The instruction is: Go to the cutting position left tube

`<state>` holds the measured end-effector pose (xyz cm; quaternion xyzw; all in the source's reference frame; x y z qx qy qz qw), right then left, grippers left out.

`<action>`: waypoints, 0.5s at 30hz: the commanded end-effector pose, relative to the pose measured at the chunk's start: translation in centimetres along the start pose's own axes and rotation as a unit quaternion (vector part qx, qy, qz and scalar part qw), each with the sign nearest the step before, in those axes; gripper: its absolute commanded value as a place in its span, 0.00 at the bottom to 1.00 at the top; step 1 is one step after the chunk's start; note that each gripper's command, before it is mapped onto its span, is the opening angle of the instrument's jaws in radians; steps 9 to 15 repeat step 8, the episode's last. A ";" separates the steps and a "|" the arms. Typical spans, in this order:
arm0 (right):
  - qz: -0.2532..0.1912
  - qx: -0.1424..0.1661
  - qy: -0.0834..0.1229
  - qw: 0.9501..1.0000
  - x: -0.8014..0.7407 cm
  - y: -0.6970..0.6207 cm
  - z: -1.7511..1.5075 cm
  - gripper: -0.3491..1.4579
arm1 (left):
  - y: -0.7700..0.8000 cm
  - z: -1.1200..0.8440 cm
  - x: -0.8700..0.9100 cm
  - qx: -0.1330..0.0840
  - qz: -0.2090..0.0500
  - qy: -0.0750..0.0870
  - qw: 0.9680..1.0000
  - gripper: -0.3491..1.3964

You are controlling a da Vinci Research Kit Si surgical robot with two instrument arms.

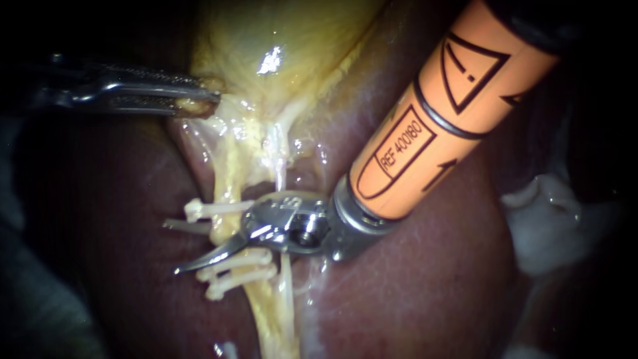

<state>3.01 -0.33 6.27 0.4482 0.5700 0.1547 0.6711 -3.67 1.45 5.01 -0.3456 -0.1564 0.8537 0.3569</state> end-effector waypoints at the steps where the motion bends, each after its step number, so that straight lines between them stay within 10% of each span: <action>1: -0.001 0.001 -0.001 1.000 -0.01 0.01 0.00 0.94 | 0.00 0.00 0.00 0.000 0.000 0.000 1.000 0.00; 15: -0.001 0.001 -0.001 1.000 -0.01 0.01 0.00 0.95 | 0.00 0.00 0.00 0.000 0.000 0.000 1.000 0.00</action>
